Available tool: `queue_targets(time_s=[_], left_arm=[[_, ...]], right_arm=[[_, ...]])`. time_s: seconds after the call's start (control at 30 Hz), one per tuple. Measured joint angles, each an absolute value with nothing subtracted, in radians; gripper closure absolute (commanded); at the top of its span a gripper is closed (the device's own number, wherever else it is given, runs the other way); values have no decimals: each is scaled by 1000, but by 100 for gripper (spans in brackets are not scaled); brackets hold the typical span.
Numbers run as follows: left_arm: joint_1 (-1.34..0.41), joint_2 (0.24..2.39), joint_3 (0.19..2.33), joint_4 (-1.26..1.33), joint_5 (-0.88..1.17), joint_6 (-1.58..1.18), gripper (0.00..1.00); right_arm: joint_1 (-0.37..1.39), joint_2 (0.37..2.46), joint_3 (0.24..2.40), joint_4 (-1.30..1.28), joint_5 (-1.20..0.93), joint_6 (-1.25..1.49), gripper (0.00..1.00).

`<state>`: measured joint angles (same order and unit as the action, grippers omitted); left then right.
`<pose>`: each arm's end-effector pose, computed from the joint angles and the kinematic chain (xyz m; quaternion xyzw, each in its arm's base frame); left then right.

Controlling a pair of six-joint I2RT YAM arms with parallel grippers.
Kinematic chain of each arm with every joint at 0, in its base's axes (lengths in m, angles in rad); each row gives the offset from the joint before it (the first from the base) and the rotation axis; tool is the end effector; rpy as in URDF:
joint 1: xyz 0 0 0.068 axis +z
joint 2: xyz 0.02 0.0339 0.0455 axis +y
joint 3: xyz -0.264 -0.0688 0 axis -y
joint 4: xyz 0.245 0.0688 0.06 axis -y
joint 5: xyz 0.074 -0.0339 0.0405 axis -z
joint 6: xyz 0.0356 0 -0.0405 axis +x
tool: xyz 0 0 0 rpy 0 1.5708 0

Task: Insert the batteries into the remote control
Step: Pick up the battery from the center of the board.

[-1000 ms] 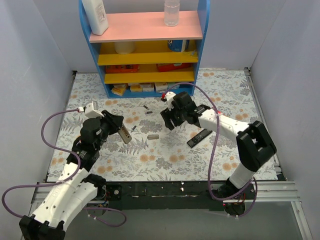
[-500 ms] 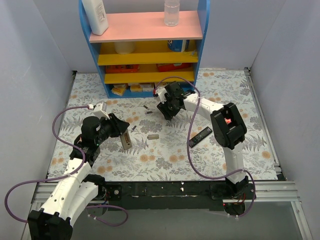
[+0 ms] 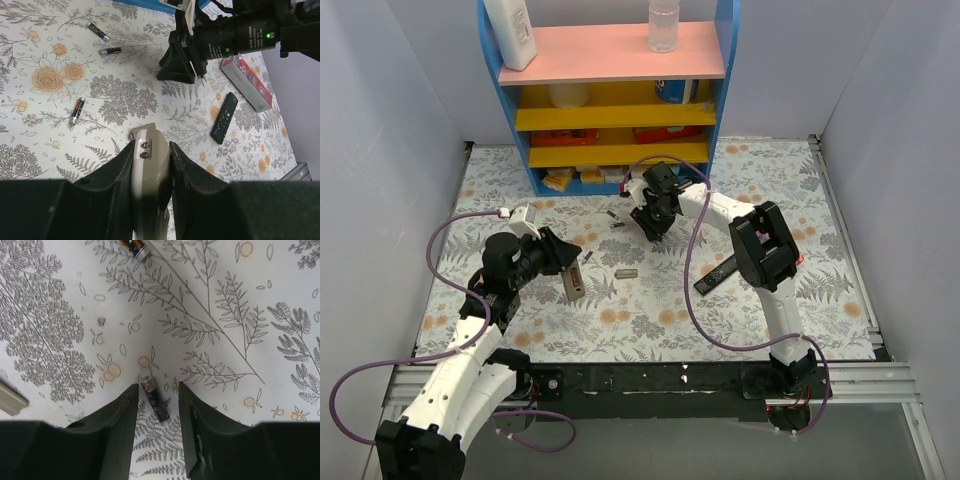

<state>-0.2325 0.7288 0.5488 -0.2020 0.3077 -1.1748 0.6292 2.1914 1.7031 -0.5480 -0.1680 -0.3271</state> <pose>0.1678 -0.0508 0.2643 -0.2951 0.7685 -0.4549 0.3398 0.3794 0.2835 0.1724 -0.4619 0.8431 0.1196 0.2480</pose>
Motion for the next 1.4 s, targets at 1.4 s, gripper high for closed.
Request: queue_targets(time_s=[1.4], left_arm=[[-509, 877, 138, 570, 369, -1470, 100]], right_arm=[[950, 1377, 901, 53, 34, 96, 96]])
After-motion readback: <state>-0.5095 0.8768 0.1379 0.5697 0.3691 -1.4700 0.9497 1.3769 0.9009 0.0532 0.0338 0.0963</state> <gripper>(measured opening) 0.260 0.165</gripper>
